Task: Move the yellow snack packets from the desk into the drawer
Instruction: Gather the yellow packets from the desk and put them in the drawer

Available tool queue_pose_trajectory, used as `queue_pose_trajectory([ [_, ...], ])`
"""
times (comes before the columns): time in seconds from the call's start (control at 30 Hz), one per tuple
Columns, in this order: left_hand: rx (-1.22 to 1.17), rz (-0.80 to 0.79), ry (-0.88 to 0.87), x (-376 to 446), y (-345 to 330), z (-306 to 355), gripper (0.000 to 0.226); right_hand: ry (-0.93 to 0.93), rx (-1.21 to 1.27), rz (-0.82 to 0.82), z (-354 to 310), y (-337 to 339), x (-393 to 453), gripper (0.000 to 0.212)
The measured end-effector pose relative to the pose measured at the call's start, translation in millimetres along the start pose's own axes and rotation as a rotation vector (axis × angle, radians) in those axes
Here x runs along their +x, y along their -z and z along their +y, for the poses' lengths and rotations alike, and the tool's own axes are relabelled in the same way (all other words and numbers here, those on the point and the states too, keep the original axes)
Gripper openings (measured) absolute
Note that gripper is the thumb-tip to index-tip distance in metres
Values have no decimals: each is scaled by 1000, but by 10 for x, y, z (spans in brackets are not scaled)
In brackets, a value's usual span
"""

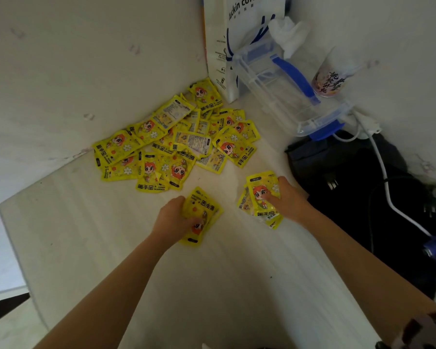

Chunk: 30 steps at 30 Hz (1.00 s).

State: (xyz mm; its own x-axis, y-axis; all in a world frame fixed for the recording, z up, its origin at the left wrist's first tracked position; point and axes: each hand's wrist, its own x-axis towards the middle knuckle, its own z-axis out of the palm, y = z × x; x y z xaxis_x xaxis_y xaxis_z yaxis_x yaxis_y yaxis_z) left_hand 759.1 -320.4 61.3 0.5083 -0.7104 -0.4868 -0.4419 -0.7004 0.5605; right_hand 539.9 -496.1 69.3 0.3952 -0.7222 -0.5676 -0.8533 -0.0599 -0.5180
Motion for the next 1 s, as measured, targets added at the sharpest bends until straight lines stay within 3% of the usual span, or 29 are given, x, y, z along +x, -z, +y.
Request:
queue_pose_trajectory([
  [0.1, -297, 26, 154, -192, -39, -119, 24, -53, 289, 47, 122, -78, -149, 40],
  [0.27, -664, 105, 330, -500, -166, -260, 19, -98, 478, 49, 320, -268, -407, 49],
  [0.37, -819, 121, 377, -658, -259, -317, 18, -94, 591, 57, 342, -388, -602, 44],
  [0.53, -924, 107, 374, -876, -353, -319, 18, -99, 691, 86, 378, -634, -869, 61],
  [0.73, -999, 90, 367, -1038, -313, -321, 18, -180, 773, 153, 311, -840, -1212, 31],
  [1.0, -947, -5, 298, -1131, -222, -570, 15, -274, 777, 325, 187, -1255, -1704, 28],
])
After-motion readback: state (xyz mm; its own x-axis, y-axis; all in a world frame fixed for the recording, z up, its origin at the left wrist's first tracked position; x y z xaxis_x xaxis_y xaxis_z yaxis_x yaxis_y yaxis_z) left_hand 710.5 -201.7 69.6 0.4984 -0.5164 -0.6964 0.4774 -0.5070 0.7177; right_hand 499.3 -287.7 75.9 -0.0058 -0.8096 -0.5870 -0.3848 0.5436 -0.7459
